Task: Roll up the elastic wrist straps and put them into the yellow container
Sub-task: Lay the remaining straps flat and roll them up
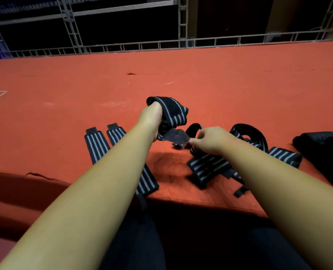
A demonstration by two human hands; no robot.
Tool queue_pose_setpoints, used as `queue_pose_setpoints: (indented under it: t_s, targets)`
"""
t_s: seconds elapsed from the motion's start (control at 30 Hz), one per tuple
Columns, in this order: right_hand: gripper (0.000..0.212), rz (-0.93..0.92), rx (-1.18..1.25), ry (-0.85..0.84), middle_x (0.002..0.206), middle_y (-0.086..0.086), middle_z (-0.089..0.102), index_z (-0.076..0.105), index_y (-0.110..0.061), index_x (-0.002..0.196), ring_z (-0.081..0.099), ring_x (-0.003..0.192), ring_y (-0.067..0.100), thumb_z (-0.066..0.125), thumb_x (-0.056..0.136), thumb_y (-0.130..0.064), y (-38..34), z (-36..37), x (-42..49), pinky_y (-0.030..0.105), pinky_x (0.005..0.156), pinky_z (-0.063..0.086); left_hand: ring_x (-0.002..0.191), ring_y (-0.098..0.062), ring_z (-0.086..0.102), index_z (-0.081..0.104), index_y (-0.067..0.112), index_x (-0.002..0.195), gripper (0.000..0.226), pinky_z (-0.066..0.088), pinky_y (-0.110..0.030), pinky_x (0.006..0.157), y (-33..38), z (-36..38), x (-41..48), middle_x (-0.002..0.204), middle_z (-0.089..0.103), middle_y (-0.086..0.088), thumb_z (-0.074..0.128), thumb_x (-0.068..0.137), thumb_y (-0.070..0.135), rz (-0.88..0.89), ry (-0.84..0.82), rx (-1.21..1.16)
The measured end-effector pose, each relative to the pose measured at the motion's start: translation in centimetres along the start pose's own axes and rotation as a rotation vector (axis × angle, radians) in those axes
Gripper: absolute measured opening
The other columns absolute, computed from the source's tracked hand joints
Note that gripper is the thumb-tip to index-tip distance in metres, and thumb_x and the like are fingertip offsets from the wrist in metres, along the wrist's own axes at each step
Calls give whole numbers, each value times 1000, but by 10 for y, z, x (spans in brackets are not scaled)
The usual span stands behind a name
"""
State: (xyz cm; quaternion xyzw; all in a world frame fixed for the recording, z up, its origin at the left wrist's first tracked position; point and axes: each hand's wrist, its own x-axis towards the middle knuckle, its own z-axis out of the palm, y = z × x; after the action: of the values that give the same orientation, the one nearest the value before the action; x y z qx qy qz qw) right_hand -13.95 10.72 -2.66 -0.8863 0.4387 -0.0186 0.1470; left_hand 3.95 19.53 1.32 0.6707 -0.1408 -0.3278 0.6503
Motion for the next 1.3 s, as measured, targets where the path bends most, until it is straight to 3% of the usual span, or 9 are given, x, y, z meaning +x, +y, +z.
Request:
queue_pose_setpoints:
  t_s: [0.13, 0.3, 0.5, 0.6, 0.73, 0.9, 1.03, 1.17, 1.3]
  targets:
    - [50, -32, 450, 129, 109, 5, 74, 72, -17, 116, 69, 100, 30, 54, 105, -62, -25, -23, -2, 40, 83, 55, 101, -28, 70, 68, 5, 117, 31, 55, -43, 104, 7, 8, 1, 114, 75, -14, 46, 104, 23, -27, 6, 29]
    - [44, -67, 1047, -79, 128, 7, 69, 60, -21, 135, 72, 106, 26, 68, 104, -51, -35, -35, -6, 39, 86, 61, 62, -27, 47, 63, 4, 88, 28, 42, -35, 81, 24, 18, -12, 79, 62, -11, 57, 104, 25, -52, -84, 389]
    - [23, -58, 1242, 106, 123, 8, 74, 73, -17, 112, 67, 114, 26, 72, 102, -37, -31, -37, -3, 42, 94, 52, 50, -27, 45, 68, 0, 71, 40, 38, -30, 52, 26, 13, -17, 40, 57, -10, 53, 104, 18, -23, -42, 602]
    - [9, -33, 1445, 261, 92, -4, 76, 74, -21, 90, 71, 99, 20, 73, 98, -26, -24, -48, 0, 39, 88, 51, 50, -26, 51, 74, -3, 81, 60, 42, -28, 52, 17, 1, -19, 54, 71, -11, 54, 104, 49, 118, -63, 571]
    - [18, 4, 1726, 242, 74, -6, 75, 74, -21, 88, 71, 63, 11, 76, 99, -35, -18, -63, -6, 28, 64, 58, 57, -25, 51, 81, 11, 100, 77, 46, -33, 65, 10, -11, -15, 82, 82, -8, 53, 94, 82, 111, -265, 706]
    - [23, 106, 1673, 332, 59, -3, 58, 70, -23, 97, 43, 40, 11, 66, 107, -44, -8, -67, 0, 21, 43, 38, 65, -27, 68, 74, 0, 116, 45, 56, -36, 64, 5, -17, -6, 89, 78, -18, 75, 100, 43, 108, -325, 618]
    - [18, 96, 1903, 241, 97, 2, 74, 64, -23, 120, 34, 34, 5, 46, 117, -23, -1, -72, 0, 15, 35, 31, 92, -41, 81, 69, -6, 122, 27, 66, -57, 85, -4, -27, -3, 107, 78, -27, 66, 104, 14, -2, -402, 571]
    - [19, 192, 1925, 87, 62, -1, 55, 63, -10, 99, 36, 28, 5, 47, 110, -10, 5, -69, -7, 19, 29, 30, 56, -12, 61, 73, 8, 121, 20, 53, -25, 50, -9, -36, 2, 92, 69, -4, 58, 109, 11, 69, -389, 513]
    - [23, 266, 1871, -15, 61, -4, 37, 55, -16, 83, 26, 34, 6, 47, 103, -9, 13, -61, -4, 18, 30, 28, 65, -15, 67, 68, 10, 125, 18, 59, -29, 60, -8, -33, 7, 88, 69, -4, 63, 108, 13, 88, -447, 401]
